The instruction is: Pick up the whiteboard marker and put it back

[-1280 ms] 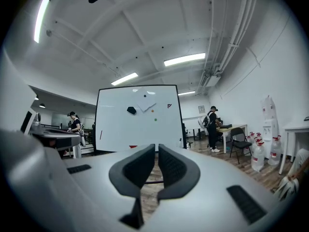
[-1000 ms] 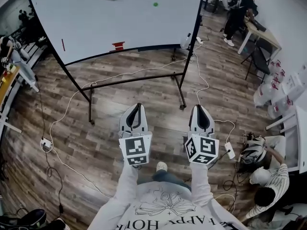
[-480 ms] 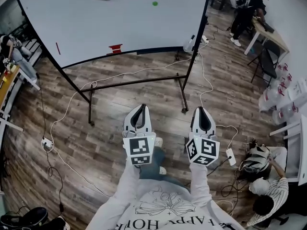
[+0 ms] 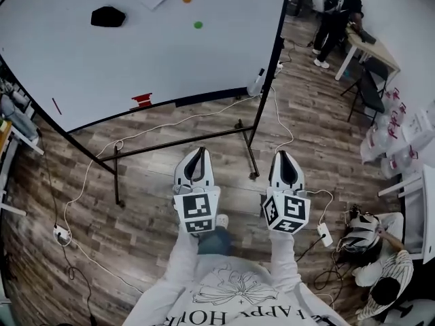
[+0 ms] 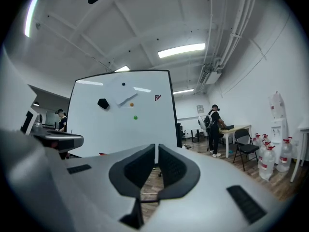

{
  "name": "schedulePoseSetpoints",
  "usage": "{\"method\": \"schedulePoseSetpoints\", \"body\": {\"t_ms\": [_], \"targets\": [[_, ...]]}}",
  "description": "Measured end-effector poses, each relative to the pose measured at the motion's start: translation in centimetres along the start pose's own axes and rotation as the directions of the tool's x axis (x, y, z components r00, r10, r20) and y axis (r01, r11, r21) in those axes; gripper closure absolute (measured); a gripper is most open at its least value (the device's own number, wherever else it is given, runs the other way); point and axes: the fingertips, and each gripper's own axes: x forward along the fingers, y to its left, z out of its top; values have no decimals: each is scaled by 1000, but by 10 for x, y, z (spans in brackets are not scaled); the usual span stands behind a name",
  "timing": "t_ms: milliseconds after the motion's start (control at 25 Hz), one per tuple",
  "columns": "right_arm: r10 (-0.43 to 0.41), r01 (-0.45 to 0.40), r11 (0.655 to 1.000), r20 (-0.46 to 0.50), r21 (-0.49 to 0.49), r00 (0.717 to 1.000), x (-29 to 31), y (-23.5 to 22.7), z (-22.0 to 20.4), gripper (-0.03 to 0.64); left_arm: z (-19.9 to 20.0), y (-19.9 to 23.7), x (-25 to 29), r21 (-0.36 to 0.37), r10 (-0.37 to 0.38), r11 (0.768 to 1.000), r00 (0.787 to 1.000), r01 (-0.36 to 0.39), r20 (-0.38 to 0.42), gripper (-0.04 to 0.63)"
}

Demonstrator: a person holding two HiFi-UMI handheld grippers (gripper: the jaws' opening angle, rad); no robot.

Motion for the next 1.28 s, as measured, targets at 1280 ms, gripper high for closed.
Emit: {"method": "schedulePoseSetpoints", "body": {"t_ms": [1280], "targets": [[61, -59, 998, -90, 19, 994, 345, -82, -5, 606, 4, 43, 323, -42, 63, 997, 995, -67, -73, 588]]}}
